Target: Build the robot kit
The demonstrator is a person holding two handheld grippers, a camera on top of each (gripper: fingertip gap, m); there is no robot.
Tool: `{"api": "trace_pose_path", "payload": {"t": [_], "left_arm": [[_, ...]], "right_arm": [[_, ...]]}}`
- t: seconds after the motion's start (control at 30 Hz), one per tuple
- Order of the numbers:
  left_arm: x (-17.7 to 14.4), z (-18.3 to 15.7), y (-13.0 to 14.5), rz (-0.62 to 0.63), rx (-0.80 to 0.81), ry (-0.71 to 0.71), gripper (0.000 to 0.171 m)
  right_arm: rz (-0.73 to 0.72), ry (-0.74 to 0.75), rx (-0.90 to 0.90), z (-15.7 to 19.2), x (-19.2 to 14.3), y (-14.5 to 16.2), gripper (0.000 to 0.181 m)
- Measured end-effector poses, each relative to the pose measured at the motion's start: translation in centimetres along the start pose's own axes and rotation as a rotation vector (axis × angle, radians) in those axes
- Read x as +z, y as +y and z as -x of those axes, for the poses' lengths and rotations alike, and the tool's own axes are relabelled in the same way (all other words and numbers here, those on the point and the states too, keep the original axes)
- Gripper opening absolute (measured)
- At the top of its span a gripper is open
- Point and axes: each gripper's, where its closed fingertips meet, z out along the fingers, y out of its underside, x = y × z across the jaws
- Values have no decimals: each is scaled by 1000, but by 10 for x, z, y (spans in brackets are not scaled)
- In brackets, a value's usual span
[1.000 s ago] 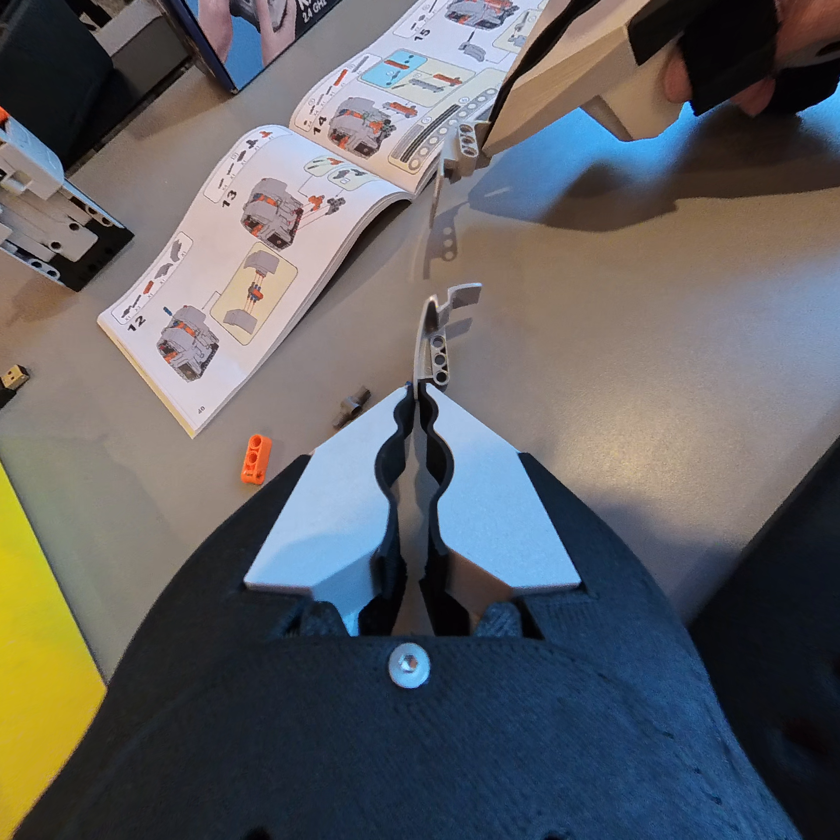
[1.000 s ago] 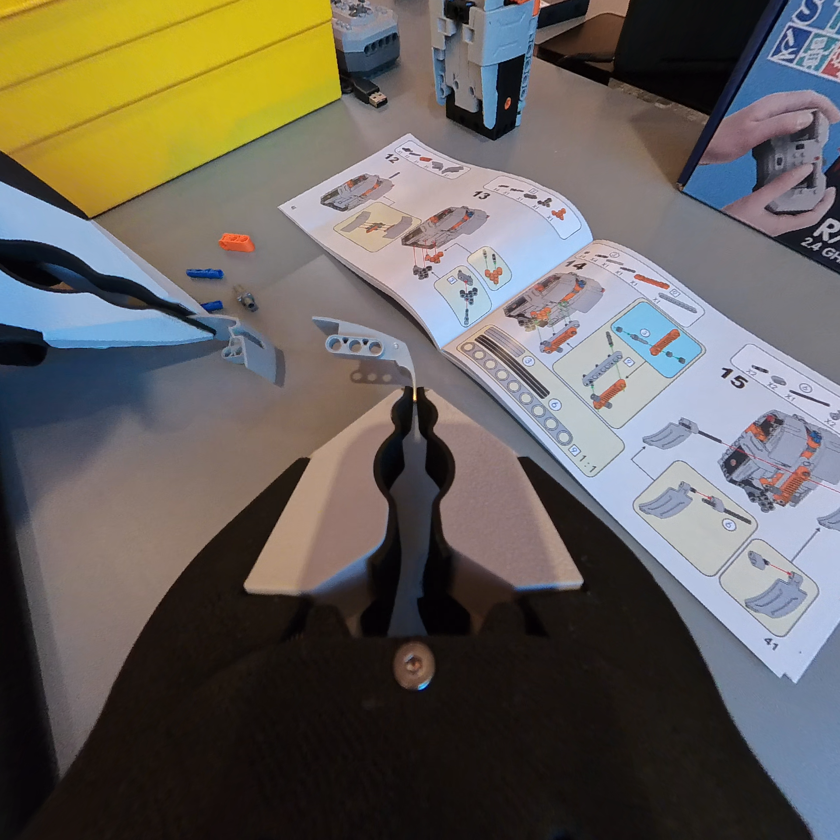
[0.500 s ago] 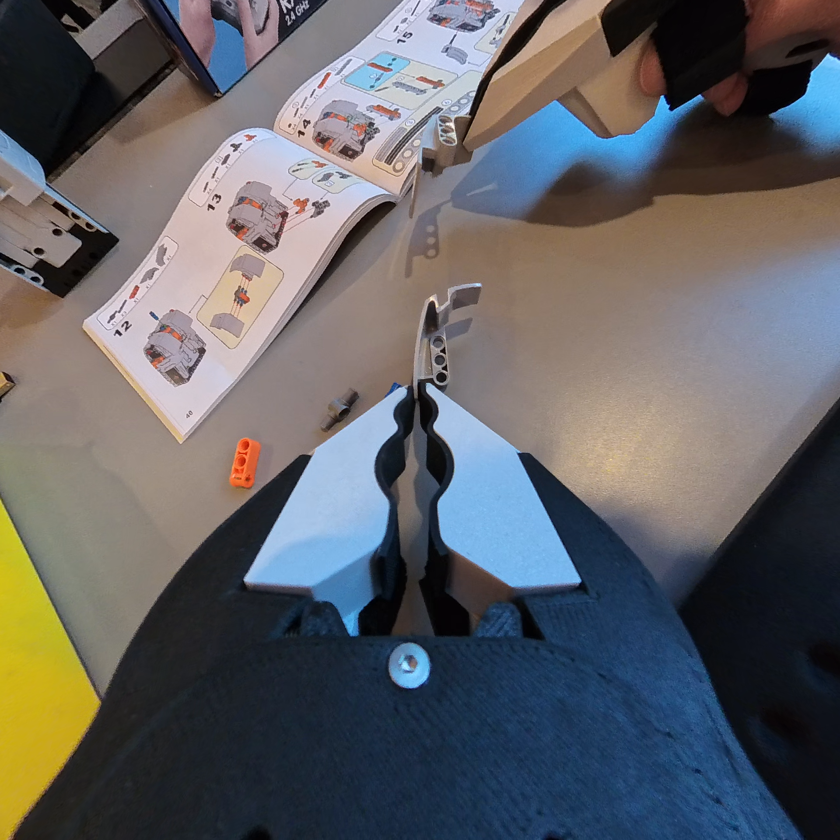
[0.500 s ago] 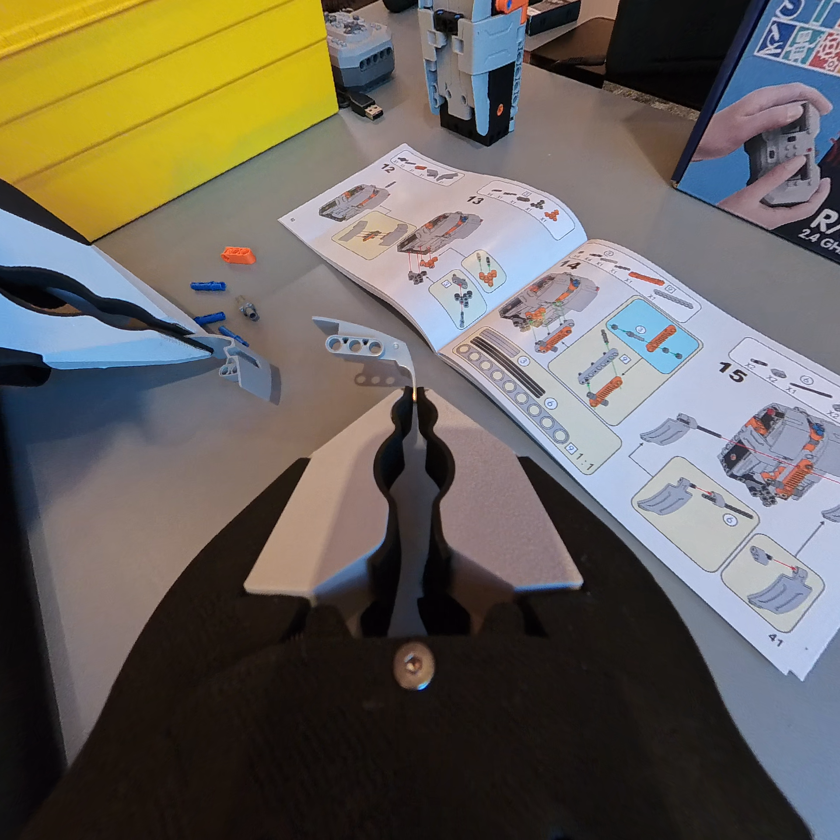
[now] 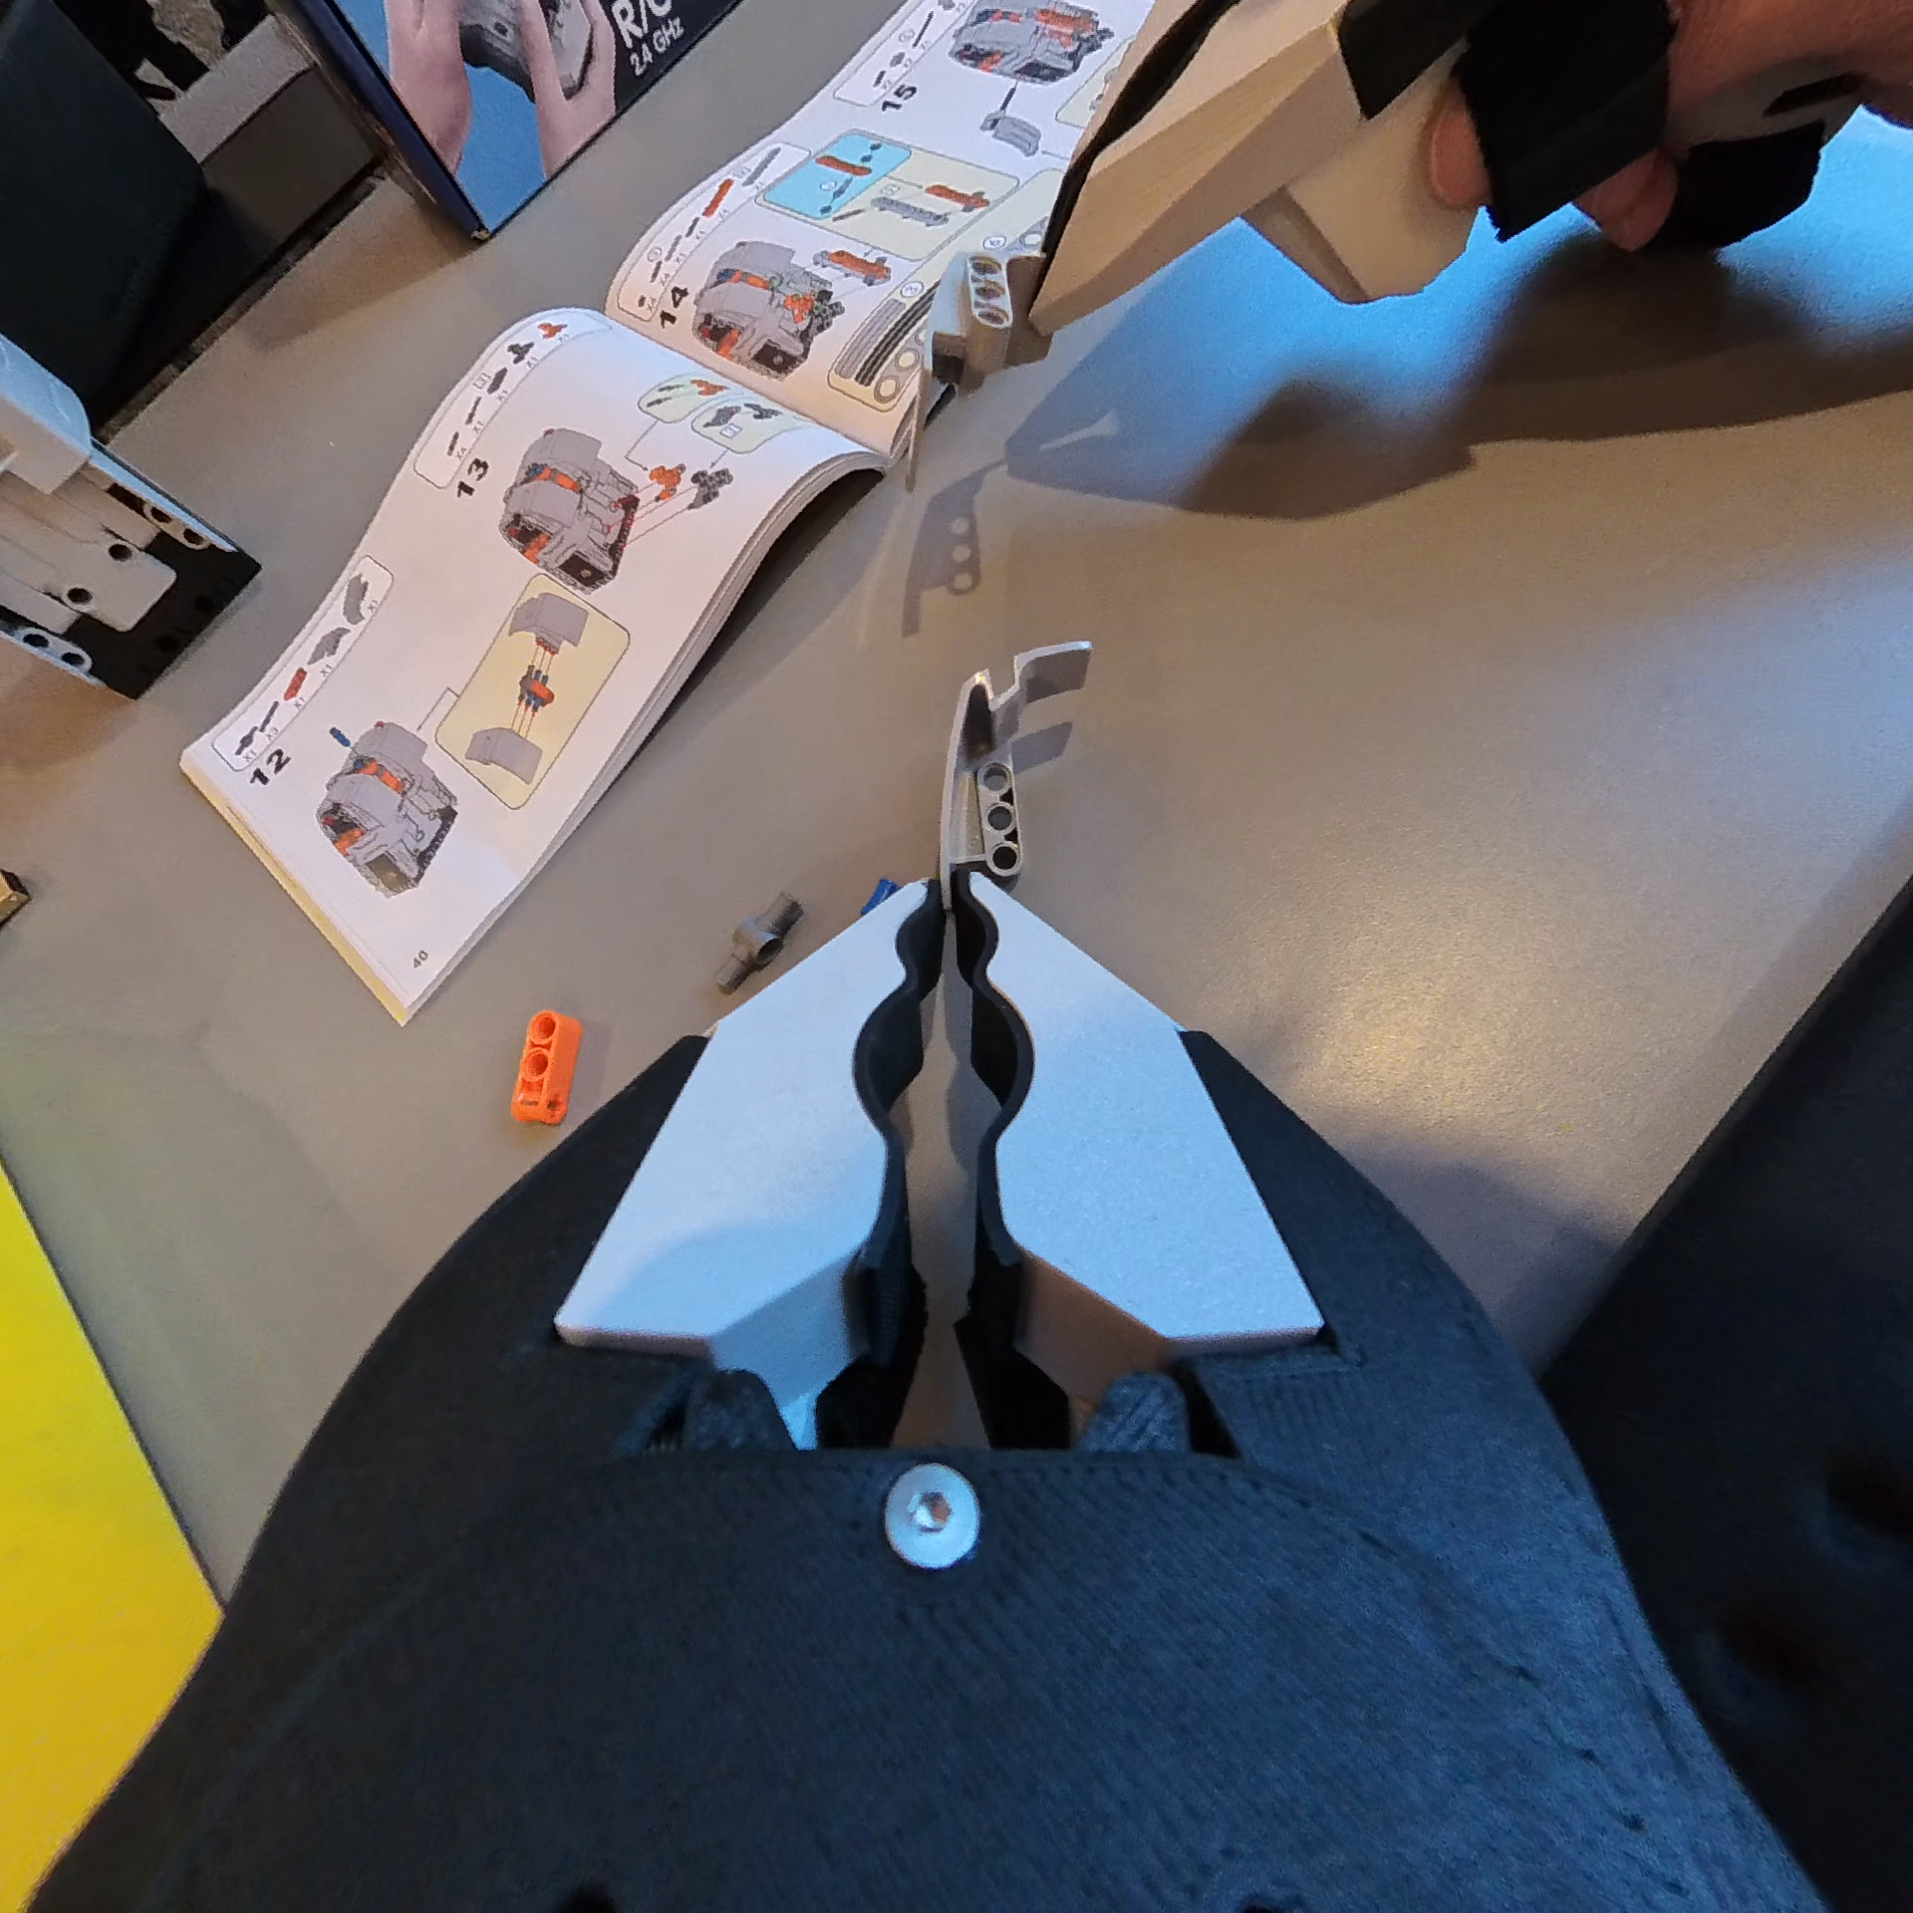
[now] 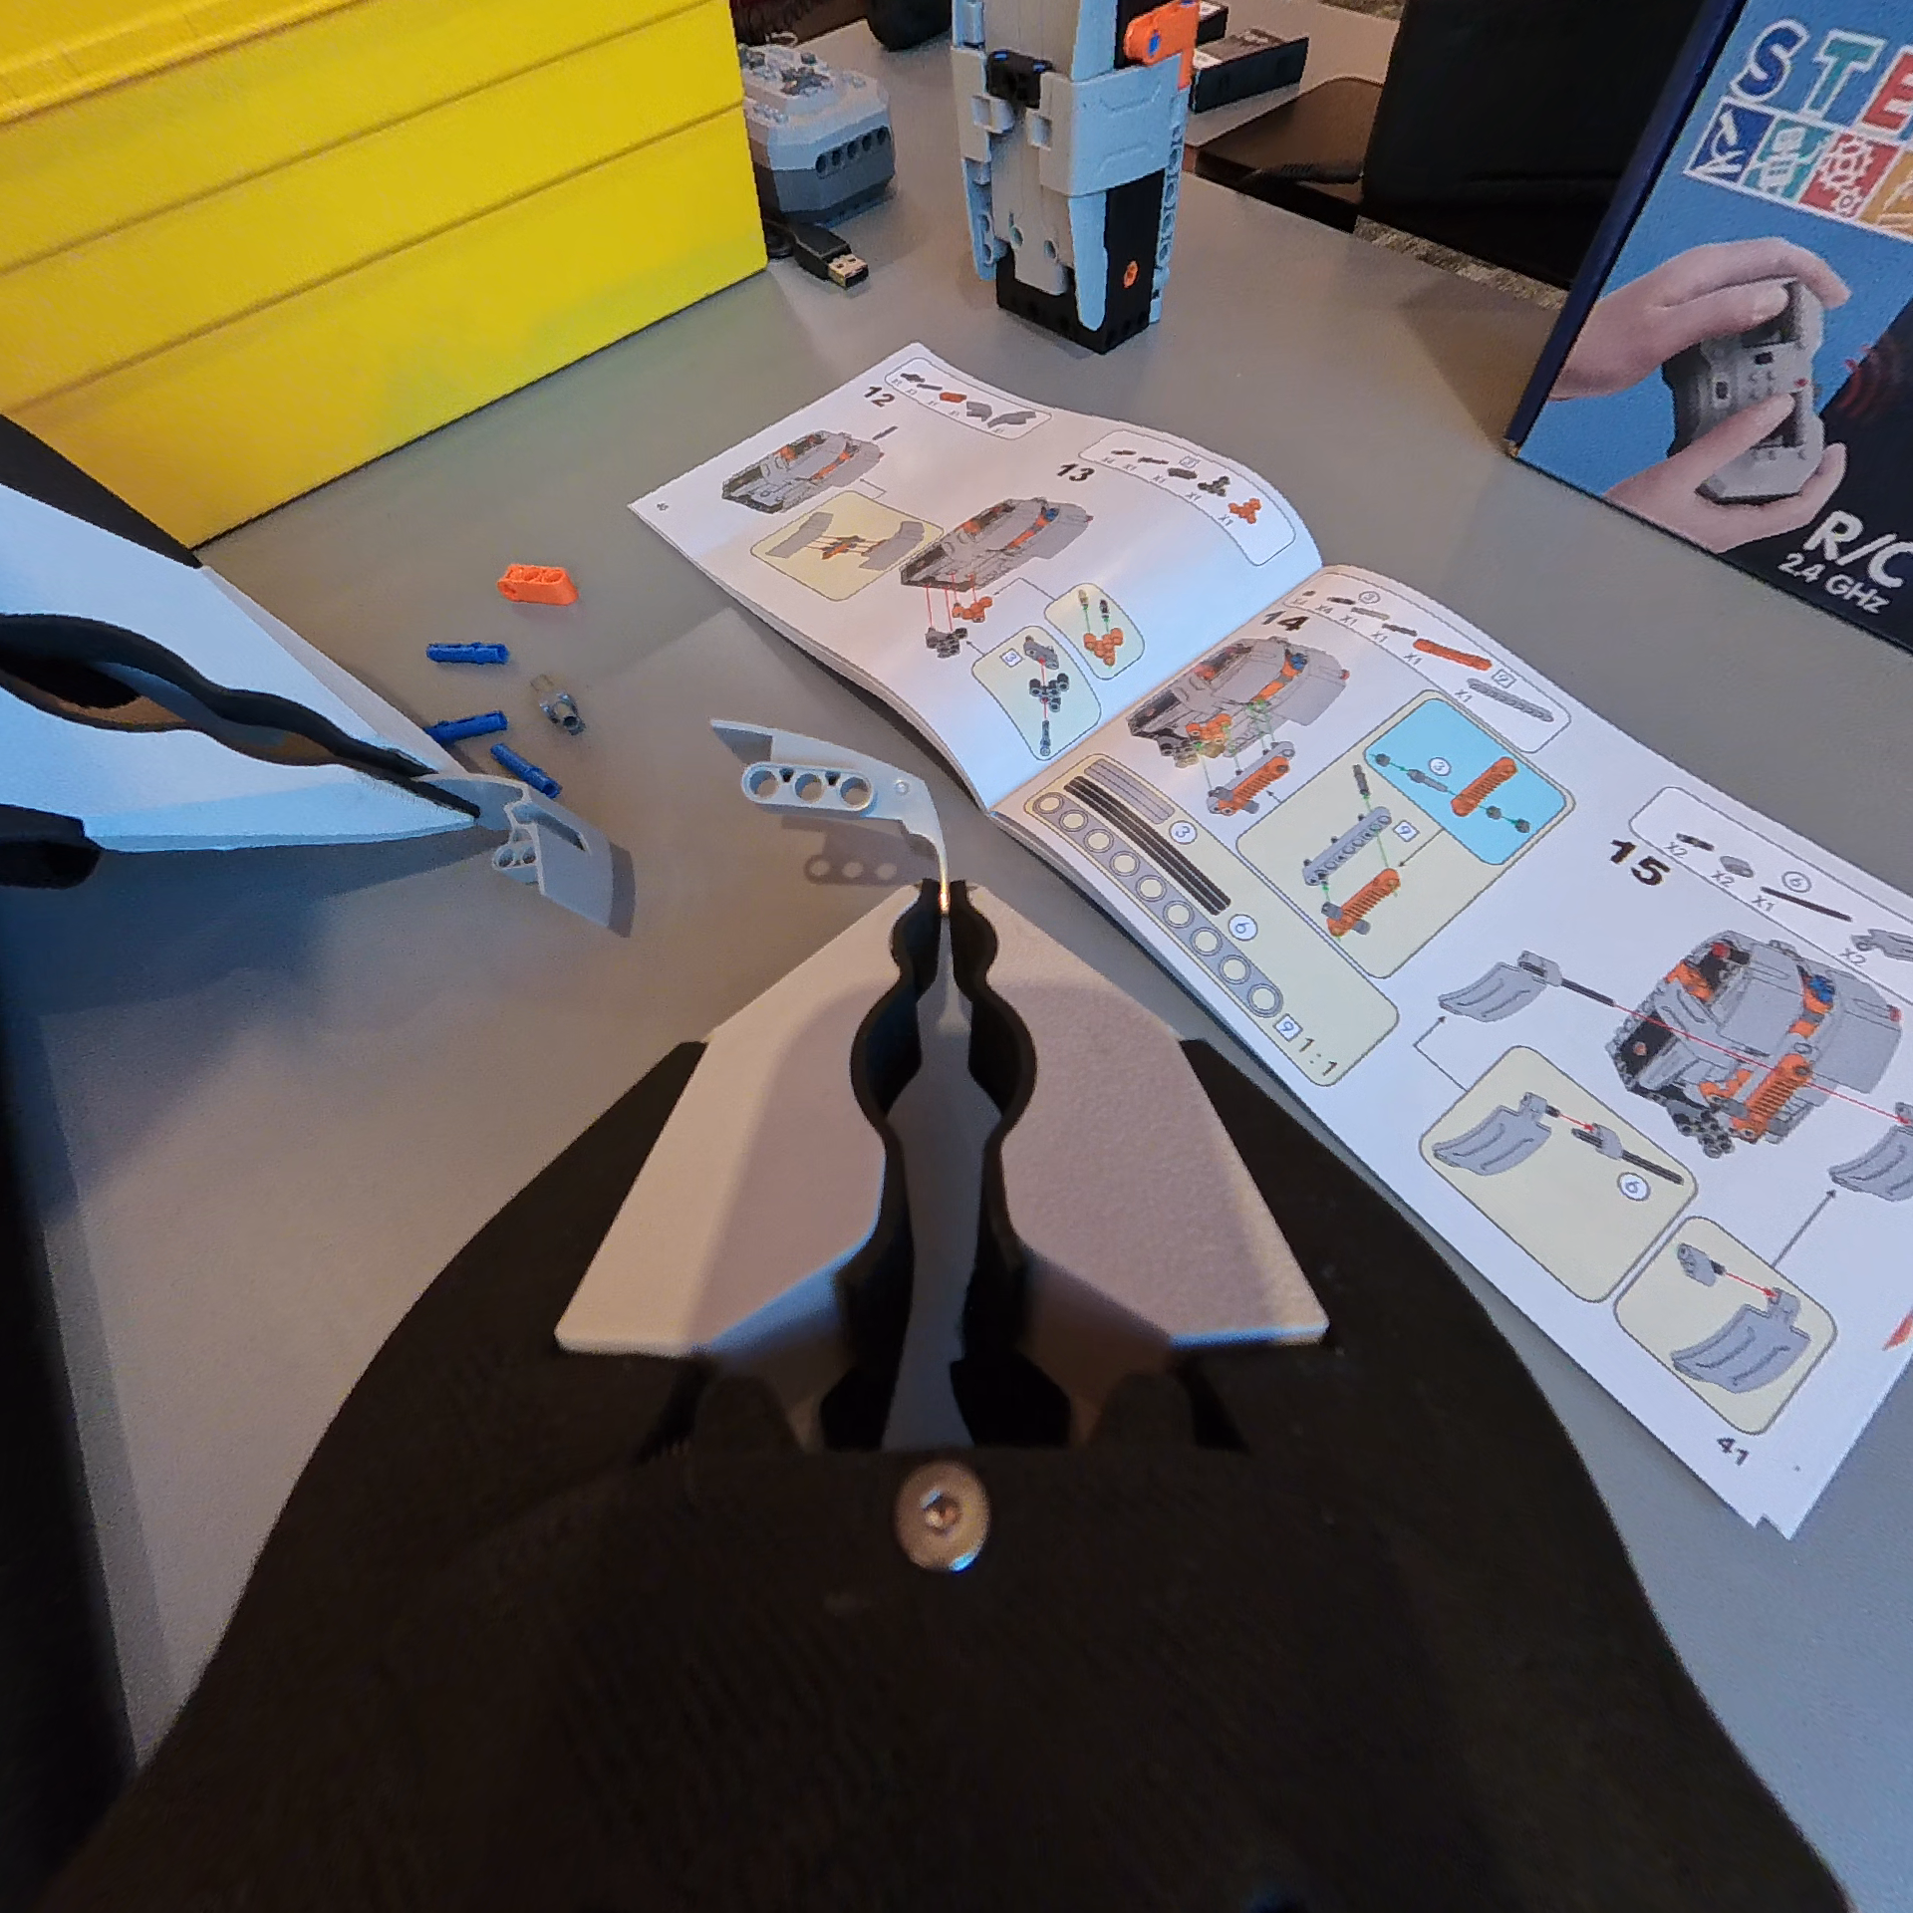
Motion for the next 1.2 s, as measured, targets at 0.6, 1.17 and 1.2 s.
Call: {"api": "trace_pose_path", "payload": {"t": [0.6,1.17,1.2], "left_arm": [[-6,19,9,21,-6,-38,0],[0,17,9,-21,-171,169,0],[0,17,8,-23,-170,166,0]], "right_arm": [[-24,16,6,-7,-9,-4,0],[-56,25,12,-21,-10,-7,0],[-57,26,17,-22,-10,-6,0]]}}
